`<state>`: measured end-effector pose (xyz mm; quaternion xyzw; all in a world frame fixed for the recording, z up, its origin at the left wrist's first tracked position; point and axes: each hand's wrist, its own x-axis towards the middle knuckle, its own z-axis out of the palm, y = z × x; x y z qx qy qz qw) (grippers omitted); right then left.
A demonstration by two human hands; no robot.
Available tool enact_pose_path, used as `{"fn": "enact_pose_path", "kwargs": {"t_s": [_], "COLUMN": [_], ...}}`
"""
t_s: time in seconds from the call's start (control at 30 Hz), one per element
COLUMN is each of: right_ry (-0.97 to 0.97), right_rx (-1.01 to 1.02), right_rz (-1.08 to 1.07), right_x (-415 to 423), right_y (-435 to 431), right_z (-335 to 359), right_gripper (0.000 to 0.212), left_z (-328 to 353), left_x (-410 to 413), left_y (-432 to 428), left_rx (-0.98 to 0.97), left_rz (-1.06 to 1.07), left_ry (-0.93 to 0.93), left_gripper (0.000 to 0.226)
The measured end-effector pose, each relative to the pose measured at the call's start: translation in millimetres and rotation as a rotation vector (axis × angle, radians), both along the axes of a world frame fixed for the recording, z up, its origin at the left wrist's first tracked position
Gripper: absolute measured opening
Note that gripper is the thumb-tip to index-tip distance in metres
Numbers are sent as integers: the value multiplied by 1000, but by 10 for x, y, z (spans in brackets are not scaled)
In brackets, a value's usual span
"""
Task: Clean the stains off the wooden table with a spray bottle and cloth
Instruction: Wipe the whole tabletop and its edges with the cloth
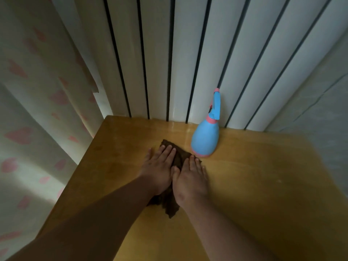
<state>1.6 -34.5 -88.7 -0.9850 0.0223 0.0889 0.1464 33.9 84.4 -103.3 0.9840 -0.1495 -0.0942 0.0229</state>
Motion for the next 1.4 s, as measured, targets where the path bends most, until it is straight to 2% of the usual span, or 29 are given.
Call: {"fn": "enact_pose_path", "kwargs": {"t_s": [0.1, 0.23, 0.47, 0.6, 0.9, 1.13, 1.23, 1.33, 1.4], "right_ry": [-13, -30, -60, -66, -74, -63, -140, -186, -146], "right_rx": [-78, -123, -80, -94, -154, -199, -252, -152, -59], "right_rz": [15, 22, -31, -52, -66, 10, 76, 159, 175], "right_x": [145, 191, 374, 550, 841, 863, 842, 765, 714], "right_y": [-37, -37, -31, -91, -145, -160, -123, -63, -62], "right_z": [-15, -34, -60, -56, -65, -20, 25, 42, 14], "right_gripper": [60, 66, 64, 72, 73, 66, 58, 61, 54], "left_z": [-4, -17, -19, 19, -39, -25, -22, -44, -50], "left_x": [185, 343, 599, 783, 1024, 948, 874, 797, 775], "left_y": [-57, -93, -130, -197, -251, -255, -233, -173, -148], "left_rx": [-14, -11, 6, 8, -40, -37, -19, -15, -18], "left_rz": [-14, -43, -101, -121, -100, -50, -30, -6, 0], "left_ry": [-16, -18, -30, -24, -40, -44, -31, -26, -32], "left_gripper": [62, 62, 62, 61, 60, 59, 60, 61, 59]}}
